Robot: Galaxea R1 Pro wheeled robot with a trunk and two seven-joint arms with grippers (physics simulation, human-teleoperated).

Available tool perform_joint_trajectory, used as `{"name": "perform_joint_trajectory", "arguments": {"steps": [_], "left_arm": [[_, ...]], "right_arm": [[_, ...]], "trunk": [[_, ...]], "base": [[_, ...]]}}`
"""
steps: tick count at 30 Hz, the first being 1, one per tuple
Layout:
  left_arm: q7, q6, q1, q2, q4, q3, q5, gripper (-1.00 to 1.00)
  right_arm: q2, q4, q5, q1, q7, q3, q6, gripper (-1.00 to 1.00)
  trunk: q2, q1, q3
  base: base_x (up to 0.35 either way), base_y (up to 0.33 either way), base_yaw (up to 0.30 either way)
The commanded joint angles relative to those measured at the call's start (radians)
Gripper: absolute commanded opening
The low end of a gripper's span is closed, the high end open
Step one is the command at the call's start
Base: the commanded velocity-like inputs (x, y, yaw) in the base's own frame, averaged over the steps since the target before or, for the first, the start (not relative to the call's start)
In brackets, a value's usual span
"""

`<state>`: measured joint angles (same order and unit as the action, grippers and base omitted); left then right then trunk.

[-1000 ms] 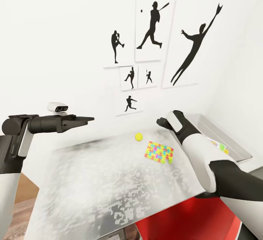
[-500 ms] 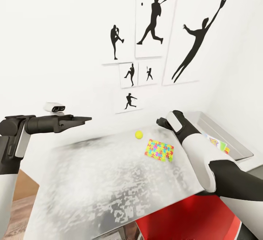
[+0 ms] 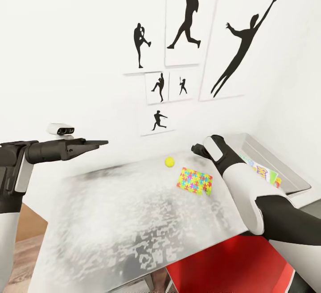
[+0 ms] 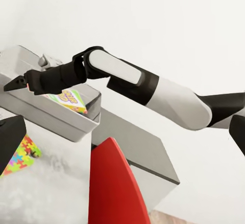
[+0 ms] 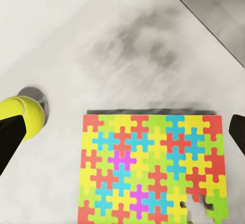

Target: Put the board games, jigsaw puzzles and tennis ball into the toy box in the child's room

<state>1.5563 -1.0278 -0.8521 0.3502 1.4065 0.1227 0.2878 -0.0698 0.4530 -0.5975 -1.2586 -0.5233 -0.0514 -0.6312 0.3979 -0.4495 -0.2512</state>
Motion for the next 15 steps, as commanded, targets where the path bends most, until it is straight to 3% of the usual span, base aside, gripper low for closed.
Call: {"name": "perform_joint_trajectory", "arguments": {"steps": [1,15], "left_arm": [[0.004,-0.011,-0.001,0.0,0.0,0.002,0.0,1.0],[0.004,-0.011,-0.002,0.001,0.002,0.006,0.001,1.0]], "right_arm": [[0.001,0.001,-0.01,-0.001,-0.009,-0.005,-0.002,1.0],[0.003,0.0,-0.01,-0.001,-0.009,-0.004,-0.002,1.0]], "trunk": [[0.002,-0.001,-0.004],[0.002,-0.001,-0.026]], "base": [[0.0,0.0,0.0],[0.0,0.0,0.0]]}}
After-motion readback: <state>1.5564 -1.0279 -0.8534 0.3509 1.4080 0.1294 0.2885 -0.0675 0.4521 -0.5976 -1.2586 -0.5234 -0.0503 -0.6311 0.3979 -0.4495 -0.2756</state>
